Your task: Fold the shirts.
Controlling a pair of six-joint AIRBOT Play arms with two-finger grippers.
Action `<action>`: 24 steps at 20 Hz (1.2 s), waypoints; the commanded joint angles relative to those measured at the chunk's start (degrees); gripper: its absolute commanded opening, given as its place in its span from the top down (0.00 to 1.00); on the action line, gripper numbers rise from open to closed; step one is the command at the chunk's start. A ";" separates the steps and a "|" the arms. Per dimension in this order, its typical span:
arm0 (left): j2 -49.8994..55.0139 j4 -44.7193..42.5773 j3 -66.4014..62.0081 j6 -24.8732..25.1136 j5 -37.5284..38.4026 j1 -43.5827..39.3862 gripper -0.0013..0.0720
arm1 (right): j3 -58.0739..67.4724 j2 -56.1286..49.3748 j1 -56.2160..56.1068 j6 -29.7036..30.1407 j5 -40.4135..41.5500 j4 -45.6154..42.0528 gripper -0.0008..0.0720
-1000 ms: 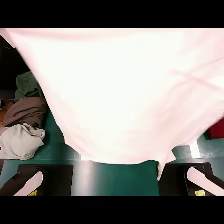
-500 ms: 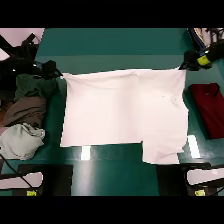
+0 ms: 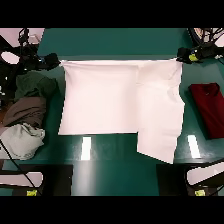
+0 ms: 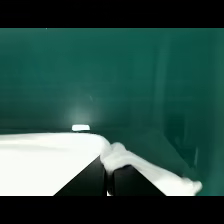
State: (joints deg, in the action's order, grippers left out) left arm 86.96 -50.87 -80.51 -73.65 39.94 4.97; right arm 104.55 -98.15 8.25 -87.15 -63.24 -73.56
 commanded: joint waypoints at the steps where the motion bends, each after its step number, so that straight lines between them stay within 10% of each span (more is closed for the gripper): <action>1: 0.94 -2.03 0.04 2.10 1.09 0.00 0.95 | -0.39 -0.20 -0.02 0.68 -4.63 -7.23 0.97; 18: 8.26 -4.94 0.09 2.08 16.72 0.00 0.95 | -34.91 16.00 -0.02 0.37 -1.42 -6.91 0.96; 19: 8.26 -4.94 0.09 2.08 18.05 0.00 0.91 | -34.88 16.02 -0.02 0.35 -1.90 -6.91 0.95; 21: 8.26 -4.92 0.09 1.84 20.50 0.00 0.42 | -34.88 15.98 -0.02 -0.46 -2.89 -6.12 0.70; 24: 8.24 -5.40 0.07 1.25 24.02 0.09 0.43 | -34.84 16.06 0.35 -0.44 -5.05 -2.62 0.65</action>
State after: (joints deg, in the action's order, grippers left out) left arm 95.18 -55.88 -80.44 -71.70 59.70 5.02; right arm 70.08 -82.43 8.36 -87.35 -66.24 -79.07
